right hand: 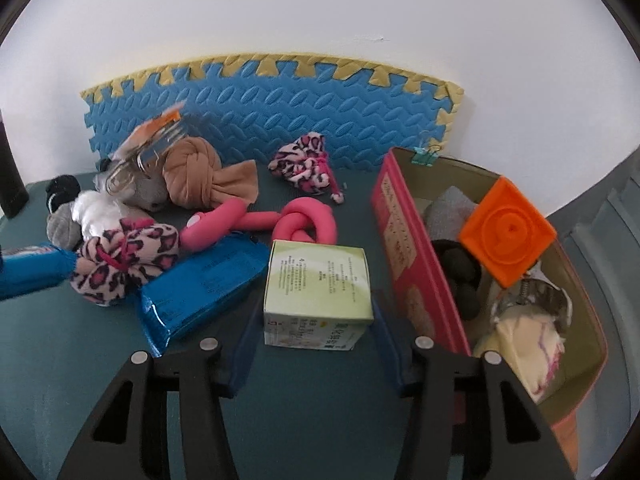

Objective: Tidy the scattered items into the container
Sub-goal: 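Grasp the pale green paper box with the right tool while the left tool holds the bag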

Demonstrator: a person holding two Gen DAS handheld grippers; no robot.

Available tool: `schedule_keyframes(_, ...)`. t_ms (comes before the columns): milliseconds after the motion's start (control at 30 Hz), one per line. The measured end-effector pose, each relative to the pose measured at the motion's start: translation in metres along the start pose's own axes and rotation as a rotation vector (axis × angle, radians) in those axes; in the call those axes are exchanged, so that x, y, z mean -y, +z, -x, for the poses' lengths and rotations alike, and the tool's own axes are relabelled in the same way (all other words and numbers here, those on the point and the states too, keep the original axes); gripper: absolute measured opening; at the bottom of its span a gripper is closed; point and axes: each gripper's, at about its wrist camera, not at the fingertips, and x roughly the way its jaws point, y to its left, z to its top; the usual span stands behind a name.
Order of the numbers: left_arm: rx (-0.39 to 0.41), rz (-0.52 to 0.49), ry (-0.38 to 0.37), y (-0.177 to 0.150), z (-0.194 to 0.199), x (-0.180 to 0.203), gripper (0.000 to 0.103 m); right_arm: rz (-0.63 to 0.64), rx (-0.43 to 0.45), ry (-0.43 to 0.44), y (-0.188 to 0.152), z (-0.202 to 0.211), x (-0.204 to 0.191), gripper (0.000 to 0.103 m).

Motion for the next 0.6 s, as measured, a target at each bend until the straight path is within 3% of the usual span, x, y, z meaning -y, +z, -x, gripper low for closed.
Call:
schedule_keyframes(300,0.002,-0.012,-0.003,-0.001,0.004,0.008,0.050,-0.129,0.109,0.080,0.002,0.053,0.020,0.055)
schedule_keyframes(600,0.005,-0.047,-0.024,-0.002,0.009,0.028,0.050,-0.329,0.205,-0.067,-0.007,0.097,0.104,0.056)
